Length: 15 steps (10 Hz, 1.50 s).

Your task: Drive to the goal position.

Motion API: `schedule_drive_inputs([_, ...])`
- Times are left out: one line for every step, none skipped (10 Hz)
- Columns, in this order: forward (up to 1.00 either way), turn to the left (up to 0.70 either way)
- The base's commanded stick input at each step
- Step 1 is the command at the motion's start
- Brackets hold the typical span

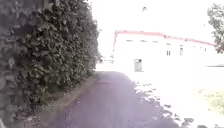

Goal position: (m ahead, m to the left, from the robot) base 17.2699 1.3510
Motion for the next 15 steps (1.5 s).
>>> schedule_drive_inputs([0.85,0.0])
schedule_drive_inputs([0.85,0.0])
schedule_drive_inputs([0.85,0.0])
schedule_drive_inputs([0.85,0.0])
schedule_drive_inputs([0.85,0.0])
schedule_drive_inputs([0.85,0.0])
schedule_drive_inputs([0.85,0.0])
schedule_drive_inputs([0.85,0.0])
schedule_drive_inputs([0.85,0.0])
schedule_drive_inputs([0.85,0.0])
schedule_drive_inputs([0.85,0.0])
schedule_drive_inputs([0.85,0.0])
schedule_drive_inputs([0.85,0.0])
schedule_drive_inputs([0.85,0.0])
schedule_drive_inputs([0.85,0.0])
